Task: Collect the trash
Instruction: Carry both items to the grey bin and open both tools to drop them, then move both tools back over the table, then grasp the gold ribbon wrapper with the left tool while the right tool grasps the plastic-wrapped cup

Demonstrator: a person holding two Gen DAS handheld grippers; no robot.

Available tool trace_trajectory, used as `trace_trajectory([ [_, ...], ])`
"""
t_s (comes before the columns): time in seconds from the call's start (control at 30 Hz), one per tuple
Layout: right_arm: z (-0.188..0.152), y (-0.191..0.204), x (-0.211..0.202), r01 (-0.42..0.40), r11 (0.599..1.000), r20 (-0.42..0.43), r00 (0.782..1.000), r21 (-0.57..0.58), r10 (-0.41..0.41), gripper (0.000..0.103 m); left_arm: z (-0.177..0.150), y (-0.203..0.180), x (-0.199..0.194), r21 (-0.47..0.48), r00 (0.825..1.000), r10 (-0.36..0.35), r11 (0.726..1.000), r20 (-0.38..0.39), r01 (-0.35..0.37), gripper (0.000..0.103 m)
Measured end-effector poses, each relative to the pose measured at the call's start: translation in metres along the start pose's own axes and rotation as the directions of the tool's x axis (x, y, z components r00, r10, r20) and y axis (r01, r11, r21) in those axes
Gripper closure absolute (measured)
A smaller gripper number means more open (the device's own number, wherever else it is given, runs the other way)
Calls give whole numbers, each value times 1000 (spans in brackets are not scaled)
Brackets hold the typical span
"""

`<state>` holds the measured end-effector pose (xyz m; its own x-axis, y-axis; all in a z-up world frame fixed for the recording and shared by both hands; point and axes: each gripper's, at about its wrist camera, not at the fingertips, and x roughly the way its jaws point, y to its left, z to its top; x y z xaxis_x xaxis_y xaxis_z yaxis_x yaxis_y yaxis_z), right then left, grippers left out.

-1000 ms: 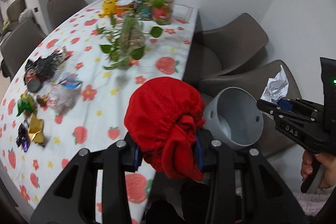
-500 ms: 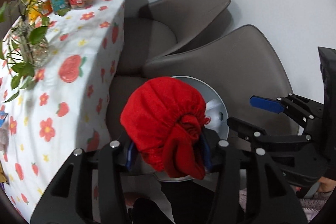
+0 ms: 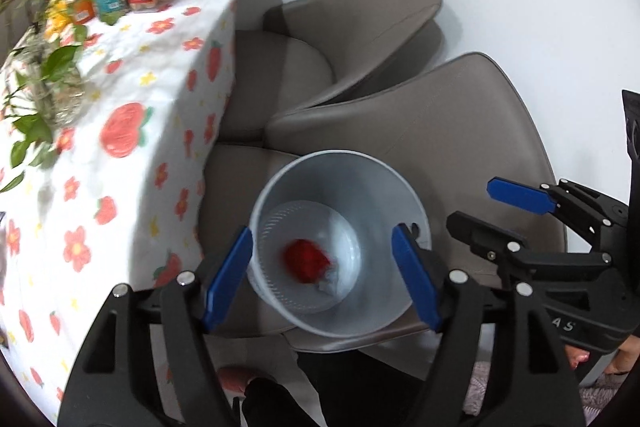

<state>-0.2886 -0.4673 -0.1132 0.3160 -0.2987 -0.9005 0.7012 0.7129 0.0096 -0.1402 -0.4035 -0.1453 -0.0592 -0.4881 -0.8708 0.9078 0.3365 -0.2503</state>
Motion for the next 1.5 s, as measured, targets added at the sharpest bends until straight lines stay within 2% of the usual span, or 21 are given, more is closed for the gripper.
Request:
trace_trajectory([
  [0.2, 10, 56, -6, -67, 993, 26, 997, -101, 70, 46, -26, 46, -41, -94, 995, 89, 992, 47, -85, 31],
  [0.37, 20, 131, -11, -151, 957, 41, 985, -246, 165, 46, -65, 104, -95, -234, 974, 209, 955, 90, -183, 31],
  [0.47, 24, 185, -16, -203, 917, 40, 972, -342, 230, 46, -96, 145, -131, -342, 951, 292, 908, 102, -242, 31],
  [0.63, 23, 278, -21, -276, 829, 19, 945, -487, 326, 46, -150, 207, -186, -509, 900, 426, 798, 99, -322, 31],
  [0.73, 19, 329, -24, -319, 770, -2, 925, -552, 381, 46, -177, 237, -215, -579, 868, 487, 738, 100, -347, 31],
  [0.9, 10, 396, -27, -357, 703, -33, 902, -616, 430, 46, -209, 278, -245, -642, 831, 550, 668, 83, -378, 31],
  [1.03, 17, 432, -25, -356, 667, -37, 896, -654, 442, 46, -222, 303, -260, -680, 818, 571, 627, 69, -380, 31],
  [1.2, 49, 468, -14, -356, 626, -39, 886, -694, 461, 44, -220, 333, -262, -716, 799, 600, 574, 37, -397, 31],
  [1.33, 75, 496, 13, -360, 586, -68, 885, -726, 460, 43, -214, 364, -248, -756, 800, 600, 517, -15, -402, 31],
  [1.4, 87, 512, 31, -365, 566, -90, 887, -739, 454, 43, -212, 380, -239, -775, 805, 593, 494, -31, -394, 31],
  [1.5, 101, 532, 64, -371, 545, -126, 892, -752, 434, 44, -208, 404, -223, -787, 802, 592, 459, -75, -413, 31],
])
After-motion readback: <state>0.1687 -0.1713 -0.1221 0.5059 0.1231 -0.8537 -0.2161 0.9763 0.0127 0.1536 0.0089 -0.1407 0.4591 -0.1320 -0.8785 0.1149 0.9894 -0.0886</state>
